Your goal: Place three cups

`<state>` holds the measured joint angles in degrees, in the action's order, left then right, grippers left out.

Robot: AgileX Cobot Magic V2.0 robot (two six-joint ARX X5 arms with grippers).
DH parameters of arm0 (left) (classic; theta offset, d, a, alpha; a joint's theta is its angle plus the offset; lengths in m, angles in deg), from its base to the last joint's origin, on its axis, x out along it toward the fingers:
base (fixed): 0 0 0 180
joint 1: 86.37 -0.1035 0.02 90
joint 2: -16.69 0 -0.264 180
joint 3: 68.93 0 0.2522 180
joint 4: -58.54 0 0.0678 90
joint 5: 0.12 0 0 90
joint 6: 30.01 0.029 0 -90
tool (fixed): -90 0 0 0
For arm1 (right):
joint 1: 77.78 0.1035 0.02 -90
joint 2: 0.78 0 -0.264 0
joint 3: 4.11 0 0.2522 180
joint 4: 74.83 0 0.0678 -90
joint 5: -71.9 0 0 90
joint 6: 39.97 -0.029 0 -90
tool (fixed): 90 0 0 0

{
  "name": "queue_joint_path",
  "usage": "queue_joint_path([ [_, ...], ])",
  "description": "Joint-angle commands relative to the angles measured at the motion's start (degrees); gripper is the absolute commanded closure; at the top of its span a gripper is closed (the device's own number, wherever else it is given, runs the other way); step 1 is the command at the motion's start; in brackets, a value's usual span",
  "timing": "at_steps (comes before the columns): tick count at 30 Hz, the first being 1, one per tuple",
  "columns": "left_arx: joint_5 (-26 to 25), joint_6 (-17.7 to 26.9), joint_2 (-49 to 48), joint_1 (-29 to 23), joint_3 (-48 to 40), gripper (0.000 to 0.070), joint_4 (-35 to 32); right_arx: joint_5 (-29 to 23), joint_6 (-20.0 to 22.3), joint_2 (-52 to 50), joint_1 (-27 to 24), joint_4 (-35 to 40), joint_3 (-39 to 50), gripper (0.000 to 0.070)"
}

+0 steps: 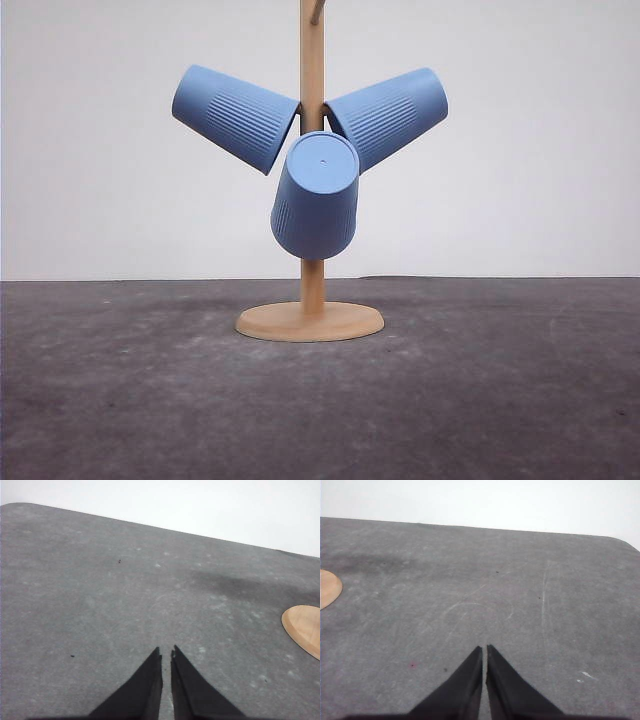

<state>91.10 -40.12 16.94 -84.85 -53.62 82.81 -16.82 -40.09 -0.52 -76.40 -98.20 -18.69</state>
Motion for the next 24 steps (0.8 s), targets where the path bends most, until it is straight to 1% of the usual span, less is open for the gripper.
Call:
queue_joint_path([
  [1,-0.04,0.35,-0.07,0.04,-0.81,0.0688,0.26,-0.20,-0.59,-0.04,-0.11,0.74,0.17,0.0688],
  [24,-0.04,0.35,-0.07,0.04,-0.81,0.0688,0.26,-0.17,-0.57,-0.04,-0.11,0.74,0.17,0.0688],
])
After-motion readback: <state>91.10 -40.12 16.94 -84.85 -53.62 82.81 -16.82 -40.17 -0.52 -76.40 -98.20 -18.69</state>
